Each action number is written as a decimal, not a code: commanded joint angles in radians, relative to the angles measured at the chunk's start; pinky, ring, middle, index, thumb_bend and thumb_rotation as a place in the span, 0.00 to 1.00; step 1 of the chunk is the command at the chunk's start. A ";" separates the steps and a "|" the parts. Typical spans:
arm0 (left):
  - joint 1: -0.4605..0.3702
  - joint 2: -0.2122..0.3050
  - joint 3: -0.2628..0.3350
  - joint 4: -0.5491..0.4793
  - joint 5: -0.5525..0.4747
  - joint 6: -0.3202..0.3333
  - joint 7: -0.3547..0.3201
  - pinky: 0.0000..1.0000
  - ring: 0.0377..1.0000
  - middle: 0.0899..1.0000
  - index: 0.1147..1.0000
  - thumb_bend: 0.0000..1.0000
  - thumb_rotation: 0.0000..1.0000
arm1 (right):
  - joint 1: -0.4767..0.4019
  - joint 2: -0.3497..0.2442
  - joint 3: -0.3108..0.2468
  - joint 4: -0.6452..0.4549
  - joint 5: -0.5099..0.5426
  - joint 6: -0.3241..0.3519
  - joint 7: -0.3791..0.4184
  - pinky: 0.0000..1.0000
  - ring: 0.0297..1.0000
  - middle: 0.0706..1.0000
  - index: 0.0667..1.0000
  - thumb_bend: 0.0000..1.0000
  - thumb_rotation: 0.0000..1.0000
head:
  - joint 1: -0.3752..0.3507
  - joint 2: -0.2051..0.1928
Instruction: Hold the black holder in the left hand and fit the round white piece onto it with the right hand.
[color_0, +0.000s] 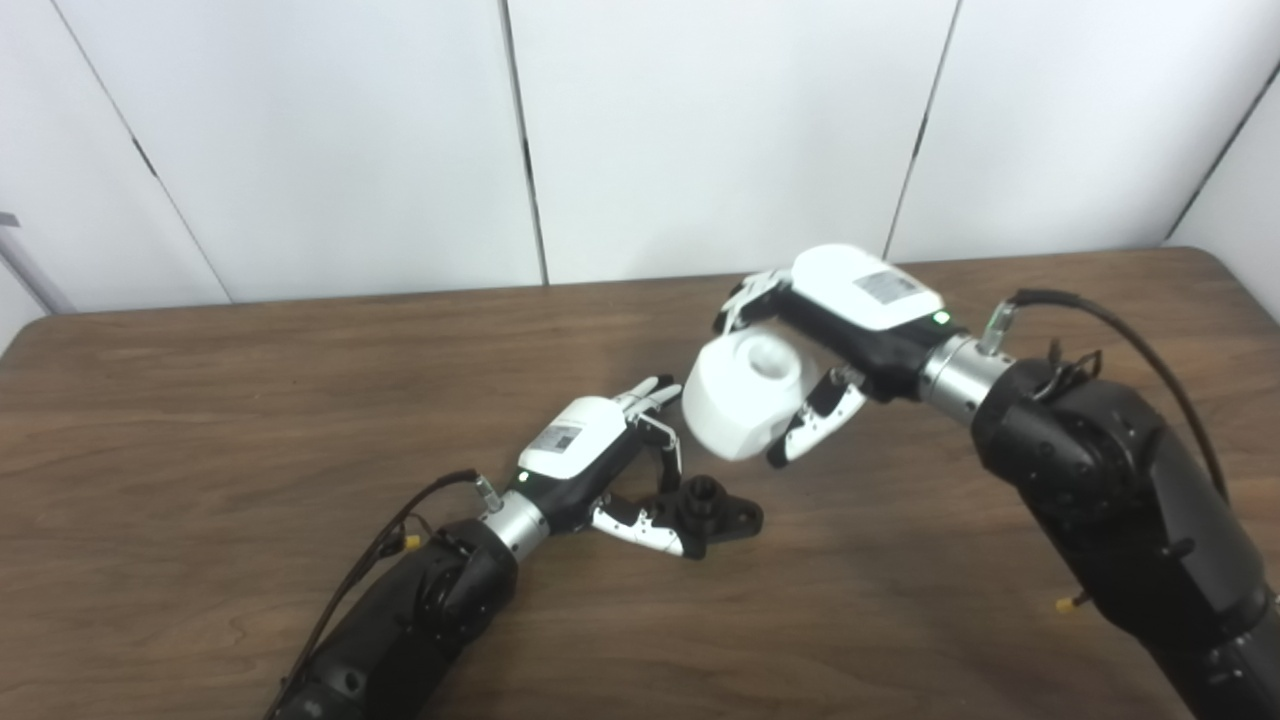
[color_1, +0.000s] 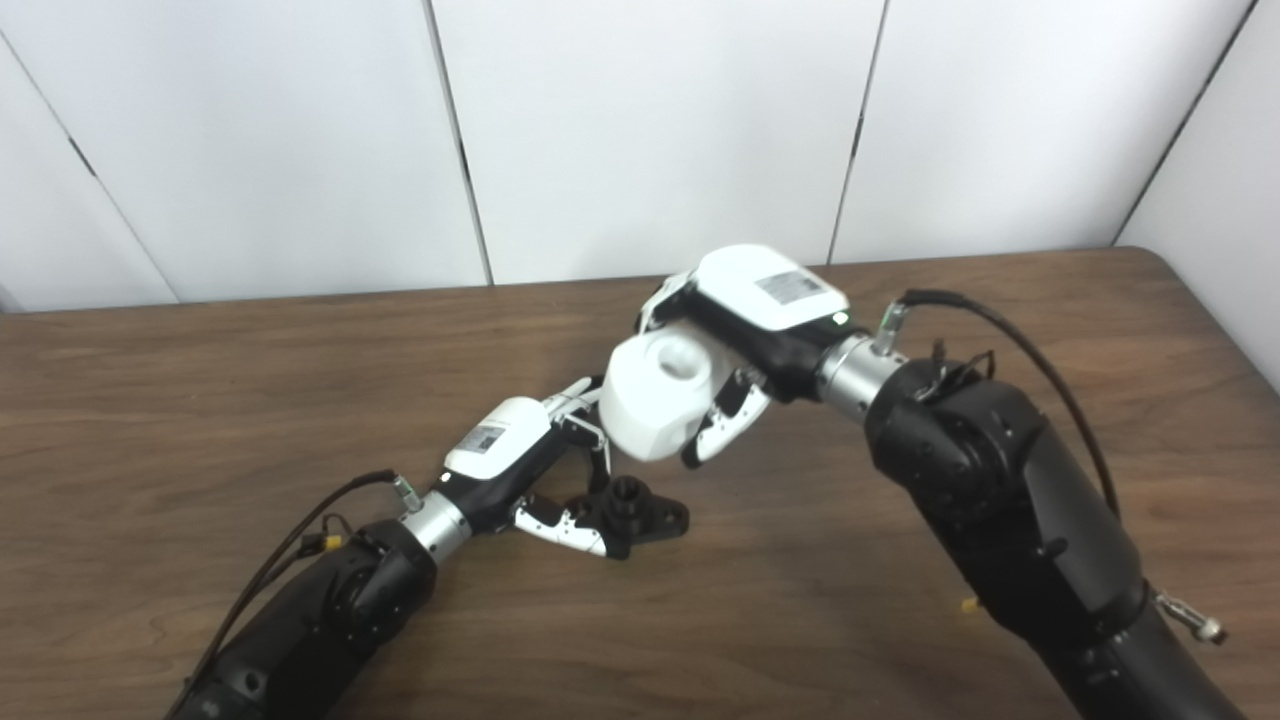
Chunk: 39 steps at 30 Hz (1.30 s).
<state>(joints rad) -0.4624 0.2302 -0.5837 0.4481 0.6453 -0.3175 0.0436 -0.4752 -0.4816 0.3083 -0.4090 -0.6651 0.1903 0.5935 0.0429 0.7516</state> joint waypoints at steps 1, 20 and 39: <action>0.051 -0.001 -0.055 0.072 0.090 0.099 -0.084 0.94 1.00 0.95 0.42 0.52 0.07 | -0.051 0.003 0.001 -0.020 -0.006 -0.038 -0.003 0.83 0.83 0.73 0.44 0.52 0.14 | 0.001 0.001; 0.058 -0.005 -0.059 0.044 0.084 0.123 -0.093 0.95 1.00 0.95 0.42 0.52 0.07 | -0.068 0.024 0.038 0.035 -0.006 -0.090 0.036 0.82 0.82 0.72 0.44 0.53 0.14 | 0.013 0.015; 0.074 0.006 -0.062 0.002 0.074 0.139 -0.109 0.95 1.00 0.95 0.42 0.52 0.07 | -0.078 0.026 0.051 0.110 -0.012 -0.144 0.042 0.82 0.82 0.72 0.44 0.53 0.14 | 0.011 0.030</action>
<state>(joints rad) -0.4432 0.2222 -0.5888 0.4037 0.6477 -0.2471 0.0406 -0.5026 -0.4522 0.3711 -0.2857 -0.6816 0.0730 0.6540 0.0537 0.7808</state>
